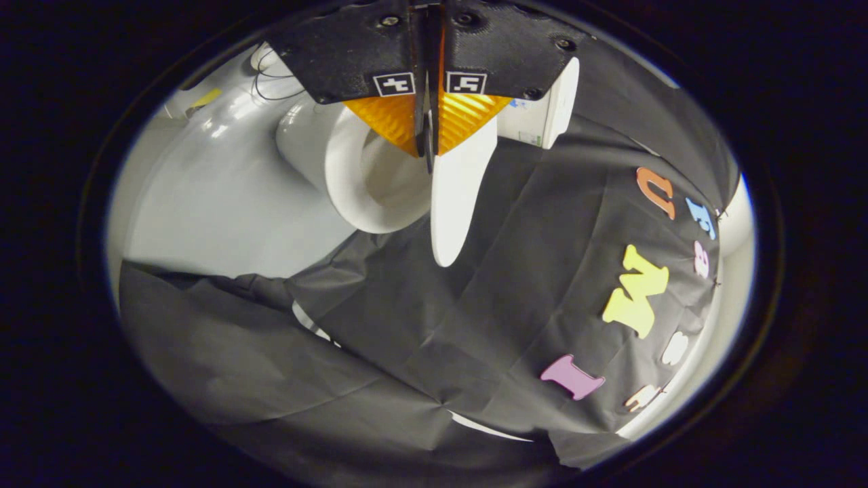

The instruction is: Open the toilet lid.

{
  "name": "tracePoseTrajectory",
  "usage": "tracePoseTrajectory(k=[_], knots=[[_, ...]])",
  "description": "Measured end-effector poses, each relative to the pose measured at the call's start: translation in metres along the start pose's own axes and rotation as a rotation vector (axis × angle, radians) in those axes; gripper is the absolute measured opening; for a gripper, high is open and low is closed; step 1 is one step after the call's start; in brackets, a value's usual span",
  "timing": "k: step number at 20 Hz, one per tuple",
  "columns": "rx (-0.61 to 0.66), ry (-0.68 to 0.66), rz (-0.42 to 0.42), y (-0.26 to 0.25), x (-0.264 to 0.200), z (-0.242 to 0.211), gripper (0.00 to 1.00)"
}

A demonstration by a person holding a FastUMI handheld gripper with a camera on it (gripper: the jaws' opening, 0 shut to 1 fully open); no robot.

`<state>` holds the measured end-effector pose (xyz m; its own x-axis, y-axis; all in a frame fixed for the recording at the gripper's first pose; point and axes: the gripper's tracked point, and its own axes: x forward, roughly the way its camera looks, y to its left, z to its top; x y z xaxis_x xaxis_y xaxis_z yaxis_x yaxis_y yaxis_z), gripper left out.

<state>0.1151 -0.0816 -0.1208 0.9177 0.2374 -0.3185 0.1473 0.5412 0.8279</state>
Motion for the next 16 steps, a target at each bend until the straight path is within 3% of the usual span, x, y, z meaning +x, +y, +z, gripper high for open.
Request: tracePoseTrajectory(k=[9,16], knots=[[-0.107,-0.045,0.084,0.080,-0.012,-0.002,0.04],[-0.169,-0.057,0.104,0.116,-0.020,-0.009,0.06]])
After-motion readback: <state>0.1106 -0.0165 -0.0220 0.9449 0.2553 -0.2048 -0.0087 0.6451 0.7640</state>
